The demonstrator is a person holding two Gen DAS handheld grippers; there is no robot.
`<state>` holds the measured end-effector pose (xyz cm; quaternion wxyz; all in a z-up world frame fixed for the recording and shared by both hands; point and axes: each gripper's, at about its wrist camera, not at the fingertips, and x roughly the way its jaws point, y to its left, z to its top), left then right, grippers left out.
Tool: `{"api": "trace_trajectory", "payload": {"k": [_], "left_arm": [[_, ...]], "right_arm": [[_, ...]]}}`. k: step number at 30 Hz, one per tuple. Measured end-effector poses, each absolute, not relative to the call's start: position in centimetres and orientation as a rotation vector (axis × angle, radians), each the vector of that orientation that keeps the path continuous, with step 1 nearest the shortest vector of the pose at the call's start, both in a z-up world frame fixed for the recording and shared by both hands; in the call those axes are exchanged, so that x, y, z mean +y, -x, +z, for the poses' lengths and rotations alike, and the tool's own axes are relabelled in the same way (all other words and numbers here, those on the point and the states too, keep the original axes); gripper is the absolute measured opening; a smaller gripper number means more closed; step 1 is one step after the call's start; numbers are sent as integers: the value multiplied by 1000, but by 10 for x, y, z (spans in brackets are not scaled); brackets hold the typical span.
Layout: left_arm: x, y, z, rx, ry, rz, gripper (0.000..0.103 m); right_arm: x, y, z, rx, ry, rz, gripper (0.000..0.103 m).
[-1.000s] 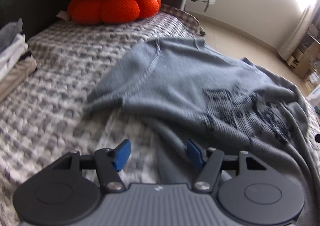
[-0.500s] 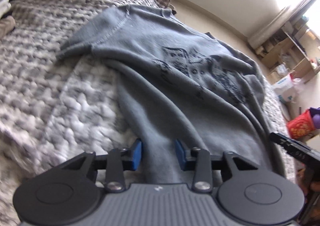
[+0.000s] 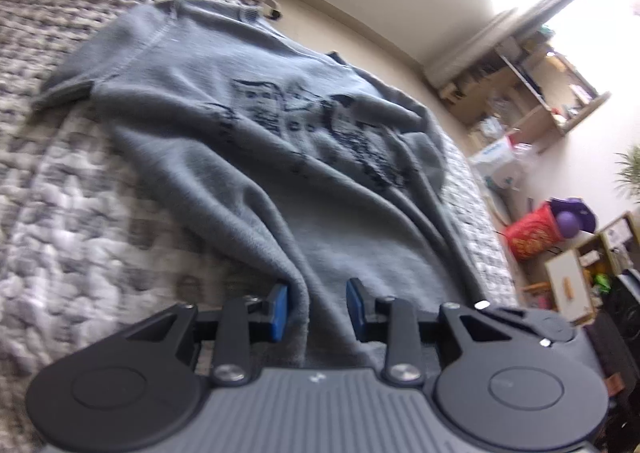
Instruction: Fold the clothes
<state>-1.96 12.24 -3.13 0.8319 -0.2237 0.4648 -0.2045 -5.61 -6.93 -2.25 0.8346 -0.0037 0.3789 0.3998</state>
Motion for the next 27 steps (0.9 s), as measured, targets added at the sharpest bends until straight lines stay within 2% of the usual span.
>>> {"api": "trace_trajectory", "payload": {"k": [8,13,14,18,20,23,27], "left_arm": [[113,7,-41,1003,548,-495,32],[116,4,-42,979,596,-502,32],[118,4,-42,973,601,-497,32],[130,7,-38,938,622,-453,33],[140,9,-35,909,634,-403,38],[160,14,-30,863,644,-275,43],[180,14,-32,857,653,-126,44]], "right_arm": [[-55,62,-22,817,-54,972,43],[-41,60,-35,863,16,929,42],[-39,60,-38,871,30,921,38],[-38,58,-49,879,80,879,11],[-43,56,-49,883,58,868,6],[-51,54,-47,899,-4,877,5],[-61,51,-41,910,-121,935,5]]}}
